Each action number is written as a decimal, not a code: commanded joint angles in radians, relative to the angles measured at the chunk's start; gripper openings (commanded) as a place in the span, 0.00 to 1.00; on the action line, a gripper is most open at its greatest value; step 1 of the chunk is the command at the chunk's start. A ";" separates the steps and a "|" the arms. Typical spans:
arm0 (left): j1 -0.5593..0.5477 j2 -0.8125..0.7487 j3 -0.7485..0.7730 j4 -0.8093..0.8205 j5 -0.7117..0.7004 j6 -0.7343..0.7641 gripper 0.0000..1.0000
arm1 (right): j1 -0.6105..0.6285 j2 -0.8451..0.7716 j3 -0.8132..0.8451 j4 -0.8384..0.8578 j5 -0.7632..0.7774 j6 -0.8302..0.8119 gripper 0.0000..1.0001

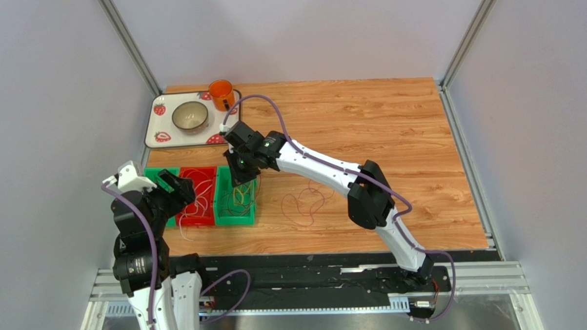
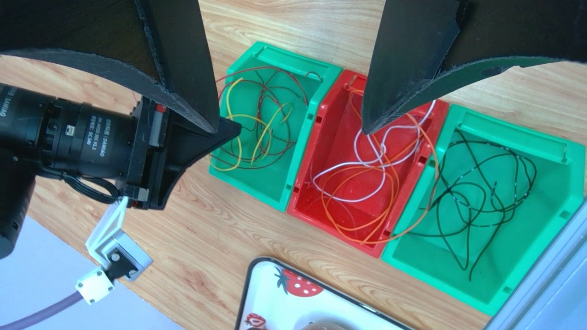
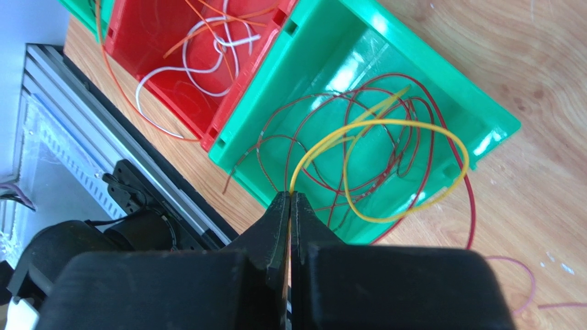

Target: Untangle the cables

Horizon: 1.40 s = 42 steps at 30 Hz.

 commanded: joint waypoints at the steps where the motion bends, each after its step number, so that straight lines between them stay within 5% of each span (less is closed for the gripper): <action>1: 0.008 0.004 0.014 0.021 0.016 0.001 0.83 | 0.010 0.058 0.112 0.029 -0.052 0.007 0.00; 3: 0.008 0.006 0.014 0.021 0.015 0.001 0.83 | 0.017 0.090 0.146 0.014 -0.044 -0.001 0.01; 5: 0.007 0.007 0.014 0.021 0.016 0.001 0.83 | 0.019 0.101 0.171 -0.020 -0.029 0.002 0.15; 7: 0.007 0.006 0.014 0.022 0.018 0.003 0.82 | 0.020 0.089 0.152 -0.034 -0.015 0.007 0.45; 11: 0.008 0.004 0.014 0.021 0.021 0.003 0.83 | 0.030 0.037 0.132 -0.060 0.037 -0.006 0.69; 20: 0.008 0.004 0.009 0.034 0.058 0.016 0.84 | 0.033 -0.145 0.076 -0.107 0.160 -0.035 0.69; 25: 0.007 0.021 0.002 0.041 0.039 0.004 0.87 | 0.022 -0.340 -0.151 -0.110 0.316 -0.047 0.67; 30: -0.013 0.062 -0.009 0.094 0.115 -0.026 0.90 | -0.028 -0.612 -0.459 -0.066 0.520 -0.006 0.75; 33: -0.116 0.122 0.002 0.113 0.041 -0.037 0.92 | -0.099 -0.722 -0.619 -0.066 0.548 0.043 0.75; 40: -0.739 0.480 0.127 0.143 -0.341 -0.028 0.91 | -0.305 -0.920 -0.918 0.002 0.508 0.163 0.72; 42: -0.832 0.585 0.184 0.143 -0.404 -0.005 0.90 | -0.346 -0.937 -0.969 0.029 0.436 0.149 0.71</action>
